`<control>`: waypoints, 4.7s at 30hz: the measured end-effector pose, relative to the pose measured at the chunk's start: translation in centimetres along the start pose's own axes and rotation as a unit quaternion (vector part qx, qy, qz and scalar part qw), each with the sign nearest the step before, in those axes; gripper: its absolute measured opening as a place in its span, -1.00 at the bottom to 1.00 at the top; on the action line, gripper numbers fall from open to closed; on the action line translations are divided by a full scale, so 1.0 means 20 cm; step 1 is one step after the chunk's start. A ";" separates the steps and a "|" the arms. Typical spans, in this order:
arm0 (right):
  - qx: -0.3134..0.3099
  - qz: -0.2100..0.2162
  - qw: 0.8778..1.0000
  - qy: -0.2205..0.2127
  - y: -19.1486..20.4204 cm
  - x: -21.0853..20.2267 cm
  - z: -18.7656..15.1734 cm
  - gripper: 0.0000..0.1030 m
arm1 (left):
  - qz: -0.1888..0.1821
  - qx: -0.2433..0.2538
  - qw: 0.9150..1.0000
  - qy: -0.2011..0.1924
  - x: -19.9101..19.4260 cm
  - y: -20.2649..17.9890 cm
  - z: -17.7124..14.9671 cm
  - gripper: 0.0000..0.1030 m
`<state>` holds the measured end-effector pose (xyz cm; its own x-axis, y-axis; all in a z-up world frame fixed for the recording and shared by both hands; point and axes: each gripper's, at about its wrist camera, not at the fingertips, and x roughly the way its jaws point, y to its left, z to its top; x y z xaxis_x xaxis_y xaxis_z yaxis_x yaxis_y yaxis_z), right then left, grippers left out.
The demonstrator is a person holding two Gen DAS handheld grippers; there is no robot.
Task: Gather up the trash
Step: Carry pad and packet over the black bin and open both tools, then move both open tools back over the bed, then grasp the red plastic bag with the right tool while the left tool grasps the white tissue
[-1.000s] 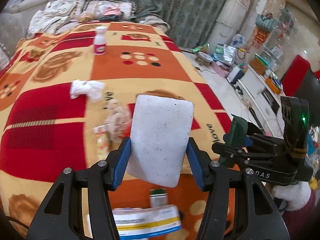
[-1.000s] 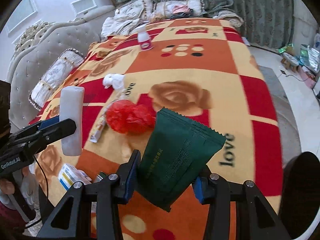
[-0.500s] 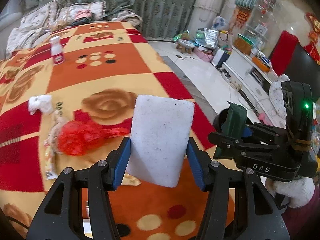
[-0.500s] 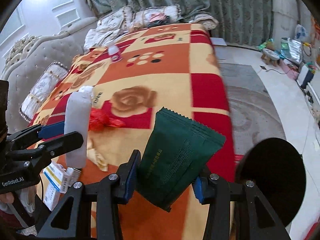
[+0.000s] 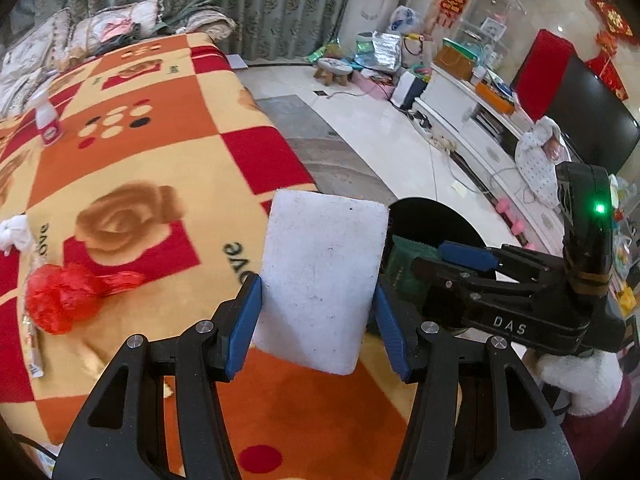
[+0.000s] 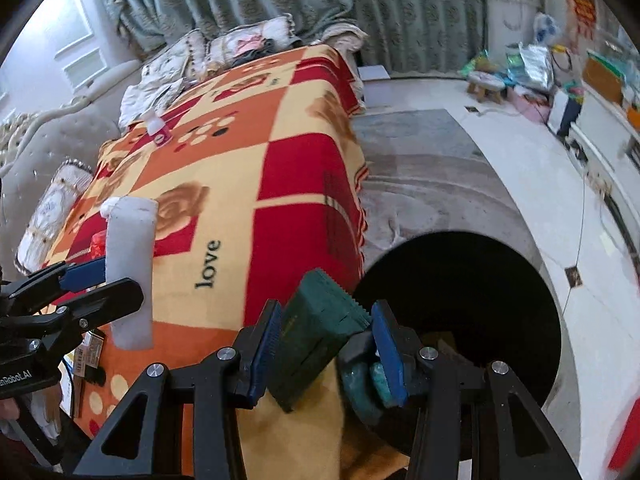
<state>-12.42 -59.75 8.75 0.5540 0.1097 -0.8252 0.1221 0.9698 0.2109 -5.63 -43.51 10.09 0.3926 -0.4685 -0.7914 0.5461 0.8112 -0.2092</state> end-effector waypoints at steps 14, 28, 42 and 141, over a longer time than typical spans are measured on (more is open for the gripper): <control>0.000 -0.002 1.000 -0.003 -0.06 0.02 -0.06 -0.36 | 0.001 0.001 1.000 0.019 0.08 -0.03 -0.03 0.05; 0.005 0.042 0.999 0.011 -0.02 0.02 -0.12 0.43 | 0.021 -0.007 1.000 0.021 0.05 0.06 -0.09 0.05; 0.035 -0.062 0.997 0.028 -0.10 0.15 -0.17 0.51 | 0.010 -0.008 1.000 0.017 0.02 0.03 -0.09 0.05; -0.154 0.132 0.977 0.059 1.37 0.67 0.23 0.56 | 0.149 -0.261 0.952 -0.056 -0.50 1.63 -0.24 0.16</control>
<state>2.18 -32.67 5.95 0.4310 0.3713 -0.8224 -0.2753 0.9221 0.2721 4.58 -10.73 8.42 0.5649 -0.2004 -0.8004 -0.0336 0.9637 -0.2649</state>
